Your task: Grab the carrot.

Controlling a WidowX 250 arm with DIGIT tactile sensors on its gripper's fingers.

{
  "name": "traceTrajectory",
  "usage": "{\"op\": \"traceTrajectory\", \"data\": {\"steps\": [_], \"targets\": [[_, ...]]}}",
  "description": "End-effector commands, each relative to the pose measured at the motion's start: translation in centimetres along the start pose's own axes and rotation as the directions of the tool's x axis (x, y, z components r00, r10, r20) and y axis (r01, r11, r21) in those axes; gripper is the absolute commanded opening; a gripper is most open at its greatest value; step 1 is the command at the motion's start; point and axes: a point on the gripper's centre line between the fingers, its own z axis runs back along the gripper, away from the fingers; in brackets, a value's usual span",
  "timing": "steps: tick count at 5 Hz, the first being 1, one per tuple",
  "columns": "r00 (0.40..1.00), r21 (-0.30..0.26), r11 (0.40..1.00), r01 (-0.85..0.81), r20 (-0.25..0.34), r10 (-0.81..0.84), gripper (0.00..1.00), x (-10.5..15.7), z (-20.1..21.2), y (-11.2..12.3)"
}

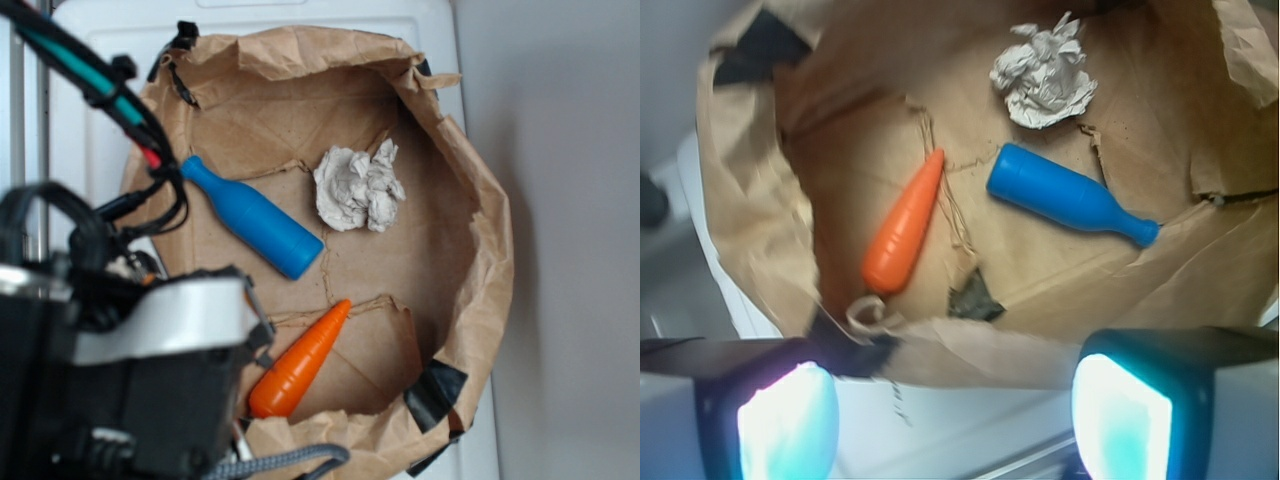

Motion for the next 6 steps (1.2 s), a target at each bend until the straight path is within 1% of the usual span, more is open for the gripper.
{"op": "traceTrajectory", "data": {"steps": [1,3,4,5,6], "targets": [[0.999,-0.021,0.999,-0.048,0.015,0.048,1.0,1.9,-0.5,0.2],[0.999,-0.021,0.999,-0.048,0.015,0.048,1.0,1.9,-0.5,0.2],[0.998,-0.026,0.997,-0.067,-0.013,0.067,1.0,2.0,0.0,1.2],[0.996,-0.035,0.995,-0.093,-0.021,0.092,1.0,2.6,-0.1,1.6],[0.993,-0.027,0.992,-0.122,-0.001,0.122,1.0,2.6,-0.6,2.3]]}}
